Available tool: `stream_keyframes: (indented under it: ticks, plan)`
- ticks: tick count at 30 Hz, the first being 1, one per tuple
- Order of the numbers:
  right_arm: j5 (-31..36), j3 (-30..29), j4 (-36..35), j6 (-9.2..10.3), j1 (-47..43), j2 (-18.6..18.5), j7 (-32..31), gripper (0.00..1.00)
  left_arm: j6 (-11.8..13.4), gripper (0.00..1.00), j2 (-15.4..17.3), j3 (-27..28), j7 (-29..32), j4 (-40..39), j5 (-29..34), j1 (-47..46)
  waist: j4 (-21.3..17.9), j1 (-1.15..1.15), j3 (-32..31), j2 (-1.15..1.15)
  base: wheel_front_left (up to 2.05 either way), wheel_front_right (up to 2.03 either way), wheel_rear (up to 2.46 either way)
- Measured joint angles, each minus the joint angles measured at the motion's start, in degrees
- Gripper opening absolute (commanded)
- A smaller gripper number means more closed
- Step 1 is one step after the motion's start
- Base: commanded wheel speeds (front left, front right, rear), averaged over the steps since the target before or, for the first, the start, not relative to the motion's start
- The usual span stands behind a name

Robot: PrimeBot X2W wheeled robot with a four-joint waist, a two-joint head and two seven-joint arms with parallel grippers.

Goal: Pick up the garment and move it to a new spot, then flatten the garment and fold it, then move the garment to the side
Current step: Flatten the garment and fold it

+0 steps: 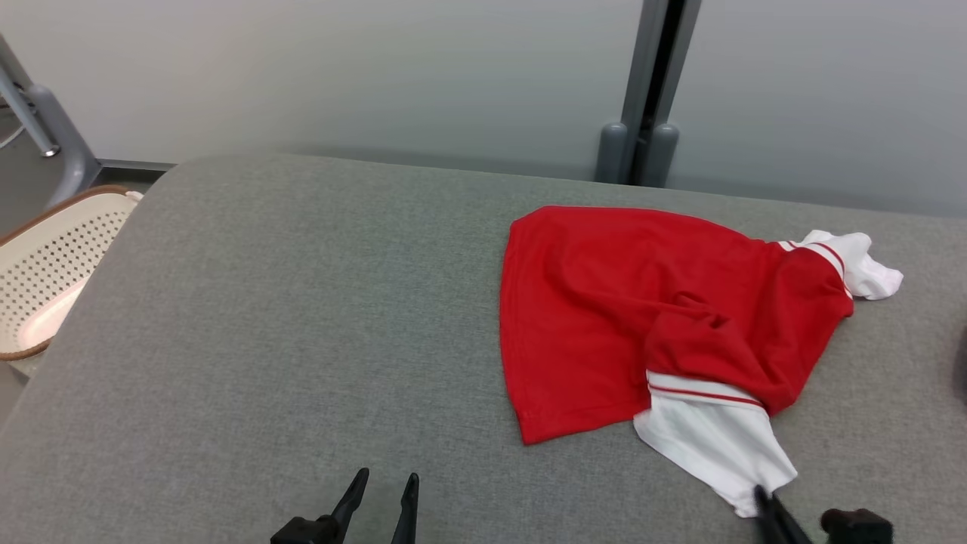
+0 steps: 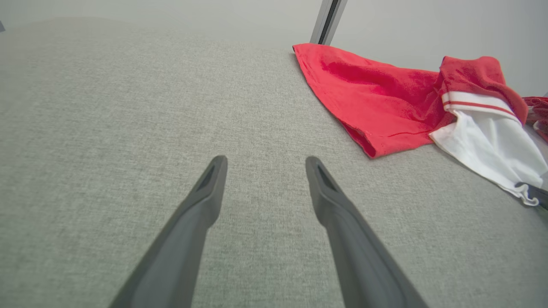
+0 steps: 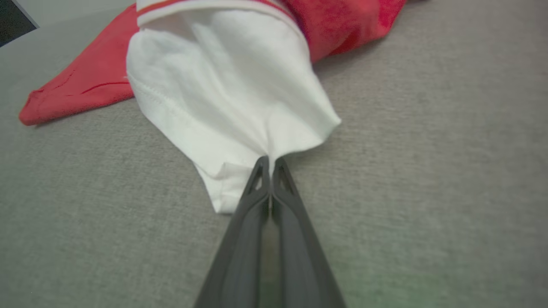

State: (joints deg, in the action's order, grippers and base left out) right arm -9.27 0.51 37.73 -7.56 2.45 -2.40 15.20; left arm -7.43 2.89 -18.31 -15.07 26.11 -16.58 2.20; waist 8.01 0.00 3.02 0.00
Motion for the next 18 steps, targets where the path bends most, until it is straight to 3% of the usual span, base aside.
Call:
stream_keyframes:
  ticks: [5,8,9,10,18]
  plan:
    - [6.1,-11.6,-4.1,0.07,-2.5,-2.1,-0.1,0.00,0.0,1.00,0.0,-0.5,0.0,-0.7,-0.1,-0.1,-3.4,0.00,0.3,0.00,0.00,0.00,0.00]
    - [8.5,-14.6,-5.6,0.07,-2.6,-3.3,-0.1,0.00,0.0,1.00,0.0,-1.1,0.0,-1.1,-0.5,-0.7,-5.1,0.00,0.3,0.00,0.00,0.00,0.00]
    - [9.2,-15.3,-5.9,0.07,-2.4,-3.4,-0.1,0.07,0.0,1.00,0.0,-1.5,0.0,-1.2,-0.5,-1.0,-5.6,0.00,0.4,0.00,0.00,0.00,0.00]
    - [9.2,-15.3,-5.9,0.07,-2.4,-3.4,-0.1,1.00,0.0,1.00,0.0,-1.5,0.0,-1.2,-0.5,-1.0,-5.6,0.00,0.4,0.00,0.00,0.00,0.00]
    - [13.8,-13.6,-16.4,0.07,0.1,-1.6,-0.1,1.00,0.0,1.00,0.0,-8.7,0.0,-0.9,-2.9,-6.4,-9.8,0.00,2.6,0.00,0.00,0.00,0.00]
